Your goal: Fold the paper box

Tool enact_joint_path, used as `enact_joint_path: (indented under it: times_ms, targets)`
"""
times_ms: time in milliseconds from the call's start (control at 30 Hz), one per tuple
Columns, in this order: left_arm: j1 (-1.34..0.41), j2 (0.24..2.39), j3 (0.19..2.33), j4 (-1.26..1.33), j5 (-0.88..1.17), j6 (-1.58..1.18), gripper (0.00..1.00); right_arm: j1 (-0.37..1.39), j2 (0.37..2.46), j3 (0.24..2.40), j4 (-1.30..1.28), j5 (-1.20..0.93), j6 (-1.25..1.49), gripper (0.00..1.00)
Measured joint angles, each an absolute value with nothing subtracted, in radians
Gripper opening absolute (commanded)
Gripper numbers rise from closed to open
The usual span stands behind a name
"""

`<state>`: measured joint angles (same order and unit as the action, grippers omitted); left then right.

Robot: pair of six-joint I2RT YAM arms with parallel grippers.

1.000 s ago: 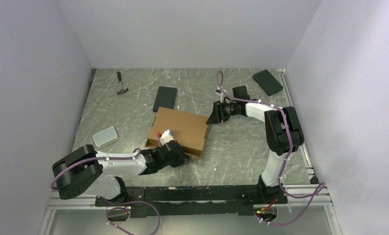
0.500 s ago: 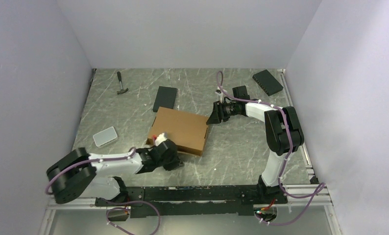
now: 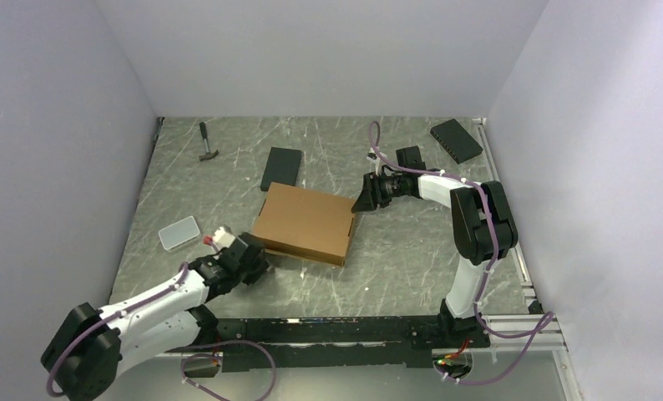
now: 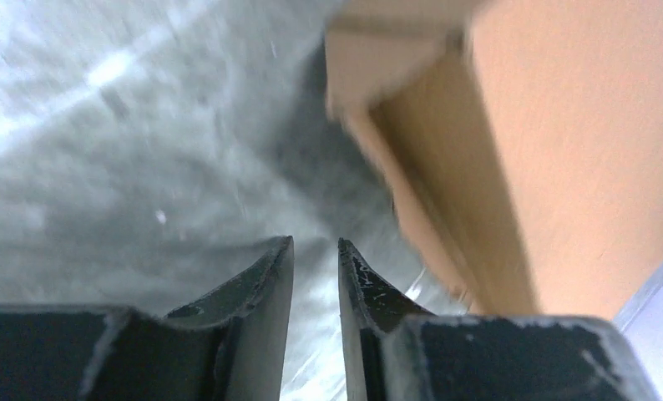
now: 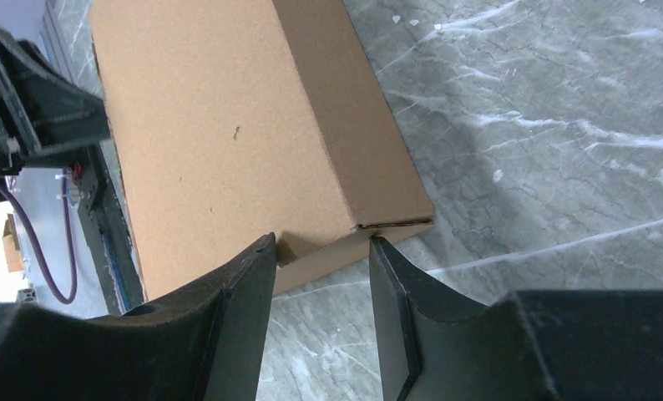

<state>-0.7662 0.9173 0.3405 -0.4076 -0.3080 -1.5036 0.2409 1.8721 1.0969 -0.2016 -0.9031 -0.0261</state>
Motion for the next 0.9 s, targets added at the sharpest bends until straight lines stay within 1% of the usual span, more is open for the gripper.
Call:
enact_joint_path:
  times_ms: [100, 133, 167, 200, 300, 400, 600, 700, 767, 800, 900]
  targets:
    - [-0.63, 0.947, 0.342, -0.355, -0.28, -1.444, 0.2, 0.241, 1.872, 1.097, -0.202, -0.903, -0.026, 0.47]
    - [-0.574, 0.98, 0.35, -0.327, -0.254, -1.41, 0.16, 0.241, 1.872, 1.097, -0.202, -0.903, -0.026, 0.47]
    - [-0.53, 1.023, 0.364, -0.297, -0.23, -1.375, 0.1, 0.241, 1.872, 1.097, -0.202, -0.903, -0.026, 0.47]
    - [-0.5, 1.056, 0.379, -0.279, -0.209, -1.349, 0.09, 0.241, 1.872, 1.097, -0.202, -0.903, -0.026, 0.48]
    - [-0.446, 1.169, 0.458, -0.235, -0.131, -1.253, 0.08, 0.241, 1.872, 1.097, -0.202, -0.903, -0.026, 0.47]
    - [-0.433, 1.244, 0.55, -0.23, -0.086, -1.171, 0.13, 0.24, 1.872, 1.099, -0.206, -0.903, -0.023, 0.47]
    - [-0.432, 1.271, 0.644, -0.252, -0.071, -1.053, 0.2, 0.241, 1.878, 1.099, -0.213, -0.903, -0.026, 0.47]
    - [-0.432, 1.267, 0.657, -0.271, -0.041, -0.989, 0.21, 0.241, 1.884, 1.101, -0.213, -0.91, -0.026, 0.47]
    - [-0.432, 1.248, 0.65, -0.276, 0.009, -0.944, 0.19, 0.241, 1.884, 1.101, -0.213, -0.91, -0.026, 0.47]
    - [-0.432, 1.221, 0.633, -0.266, 0.045, -0.92, 0.17, 0.241, 1.884, 1.101, -0.213, -0.91, -0.026, 0.47]
    - [-0.432, 1.098, 0.561, -0.257, 0.123, -0.879, 0.03, 0.241, 1.884, 1.101, -0.213, -0.911, -0.026, 0.47]
